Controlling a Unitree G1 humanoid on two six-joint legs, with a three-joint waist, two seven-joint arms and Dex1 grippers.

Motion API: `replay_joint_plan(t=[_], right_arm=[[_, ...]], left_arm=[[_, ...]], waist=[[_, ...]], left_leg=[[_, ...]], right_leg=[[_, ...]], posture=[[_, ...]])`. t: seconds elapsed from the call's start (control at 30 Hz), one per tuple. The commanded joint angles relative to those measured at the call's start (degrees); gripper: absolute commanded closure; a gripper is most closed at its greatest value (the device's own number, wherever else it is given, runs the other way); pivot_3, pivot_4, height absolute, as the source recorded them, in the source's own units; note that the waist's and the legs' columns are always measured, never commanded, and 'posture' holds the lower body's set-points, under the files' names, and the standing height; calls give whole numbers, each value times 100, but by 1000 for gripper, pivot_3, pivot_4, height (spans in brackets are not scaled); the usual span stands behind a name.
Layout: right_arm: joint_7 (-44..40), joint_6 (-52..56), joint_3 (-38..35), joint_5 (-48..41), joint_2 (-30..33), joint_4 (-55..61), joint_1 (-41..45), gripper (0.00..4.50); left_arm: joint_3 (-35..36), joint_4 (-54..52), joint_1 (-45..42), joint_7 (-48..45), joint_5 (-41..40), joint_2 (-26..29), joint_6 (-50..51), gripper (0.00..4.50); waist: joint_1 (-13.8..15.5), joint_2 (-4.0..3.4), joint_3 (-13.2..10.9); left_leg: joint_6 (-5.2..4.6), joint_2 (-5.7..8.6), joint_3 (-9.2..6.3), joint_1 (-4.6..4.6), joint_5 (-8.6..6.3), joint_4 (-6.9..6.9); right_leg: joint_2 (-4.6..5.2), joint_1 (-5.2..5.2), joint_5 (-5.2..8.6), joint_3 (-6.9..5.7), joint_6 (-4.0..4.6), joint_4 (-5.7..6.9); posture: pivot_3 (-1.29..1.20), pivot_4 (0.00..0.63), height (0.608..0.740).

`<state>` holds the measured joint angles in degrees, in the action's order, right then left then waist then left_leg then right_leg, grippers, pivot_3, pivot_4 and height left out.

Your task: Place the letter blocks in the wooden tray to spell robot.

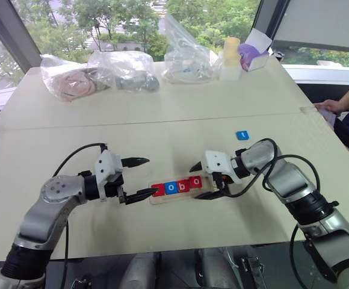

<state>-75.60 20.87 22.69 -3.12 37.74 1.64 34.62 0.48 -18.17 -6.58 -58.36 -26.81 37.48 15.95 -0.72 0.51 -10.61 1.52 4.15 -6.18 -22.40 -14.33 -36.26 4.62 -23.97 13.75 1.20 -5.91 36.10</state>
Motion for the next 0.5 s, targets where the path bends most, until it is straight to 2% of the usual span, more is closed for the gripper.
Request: replay_joint_plan(t=[0.03,0.23,0.5], right_arm=[[171,-101,-309,-58,26,-79,232,66],[859,-545,-504,233,-75,-866,470,66],[1120,-794,-479,323,-199,-1151,488,66]], left_arm=[[26,-66,-79,22,-19,-14,-45,0],[6,-72,-73,13,-5,-47,-49,0],[-11,-62,-101,25,4,-68,-46,0]], waist=[[1,0,0],[-3,0,0],[-10,0,0]], left_leg=[[0,0,0,0,0,0],[1,0,1,0,0,1],[1,0,1,-2,1,1]], right_leg=[[0,0,0,0,0,0],[-2,0,0,0,0,0],[-1,-3,0,1,0,1]], posture=[[0,150,740],[0,150,740],[0,150,740]])
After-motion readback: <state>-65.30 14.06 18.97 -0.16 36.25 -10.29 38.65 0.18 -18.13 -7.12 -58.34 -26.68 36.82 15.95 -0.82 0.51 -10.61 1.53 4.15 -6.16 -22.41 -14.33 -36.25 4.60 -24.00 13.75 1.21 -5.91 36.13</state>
